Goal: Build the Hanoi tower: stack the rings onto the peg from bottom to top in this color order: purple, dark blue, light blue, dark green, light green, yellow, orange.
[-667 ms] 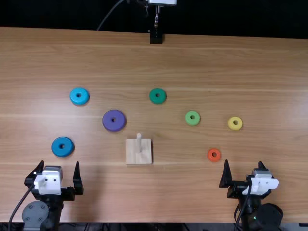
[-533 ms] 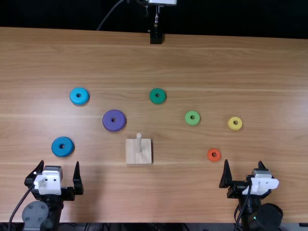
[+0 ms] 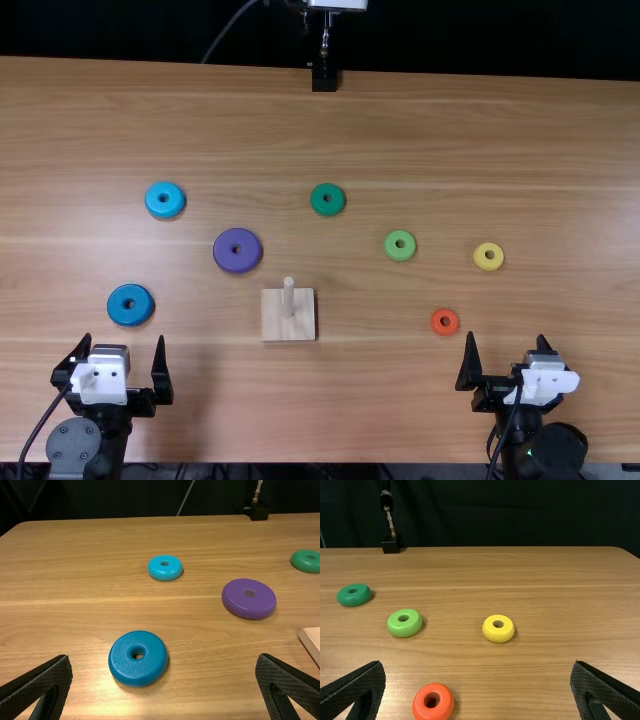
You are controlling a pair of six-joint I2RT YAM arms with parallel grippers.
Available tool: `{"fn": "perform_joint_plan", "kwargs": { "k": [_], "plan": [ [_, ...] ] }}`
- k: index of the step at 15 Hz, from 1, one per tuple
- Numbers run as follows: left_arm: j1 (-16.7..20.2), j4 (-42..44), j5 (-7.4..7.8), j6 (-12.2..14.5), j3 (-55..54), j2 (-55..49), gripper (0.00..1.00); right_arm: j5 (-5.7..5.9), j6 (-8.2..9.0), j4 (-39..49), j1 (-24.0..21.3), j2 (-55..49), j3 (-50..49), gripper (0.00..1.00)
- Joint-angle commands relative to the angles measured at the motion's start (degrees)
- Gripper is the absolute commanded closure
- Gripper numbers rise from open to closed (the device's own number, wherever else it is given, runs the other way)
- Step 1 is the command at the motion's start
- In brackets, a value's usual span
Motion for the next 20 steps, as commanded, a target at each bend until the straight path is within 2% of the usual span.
{"fn": "perform_joint_plan", "kwargs": {
  "k": [1, 7, 11, 12, 13, 14, 16, 17, 20],
  "plan": [
    [0.4, -4.3, -0.16, -0.4, -6.0, -0.6, 0.0, -0.35, 0.08, -4.3, -0.6, -0.6, -3.8, 0.0],
    [0.5, -4.4, -0.16, -0.4, -6.0, -0.6, 0.0, -0.35, 0.08, -4.3, -0.5, -0.6, -3.8, 0.0],
    [0.6, -4.3, 0.79, -0.1, -6.0, -0.6, 0.0, -0.35, 0.08, -4.3, -0.5, -0.6, -3.8, 0.0],
    [0.6, -2.5, 1.42, -0.5, -6.0, -0.6, 0.0, -0.35, 0.18, -4.3, -0.5, -0.6, -3.7, 0.0],
    [0.6, 2.3, 3.74, -0.5, -6.0, -0.6, 0.0, -0.35, 0.08, -4.3, -0.6, -0.6, -3.8, 0.0],
    [0.7, 8.4, 5.22, -0.7, -5.9, -0.6, 0.0, -0.35, 0.18, -4.3, -0.5, -0.6, -3.8, 0.0],
    [0.7, 16.1, 5.85, -0.6, 0.8, -0.6, 0.0, -0.35, 0.18, -4.3, -0.5, -0.6, -3.8, 0.0],
    [0.7, 14.9, 5.85, -0.6, 5.0, 0.3, 0.0, -0.35, 0.08, -4.3, -0.5, -0.6, -3.8, 0.0],
    [0.9, 1.5, 5.74, -0.5, 14.5, 9.2, 0.0, -0.35, 0.08, -4.3, -0.5, -0.6, -3.8, 0.0]
  ]
}}
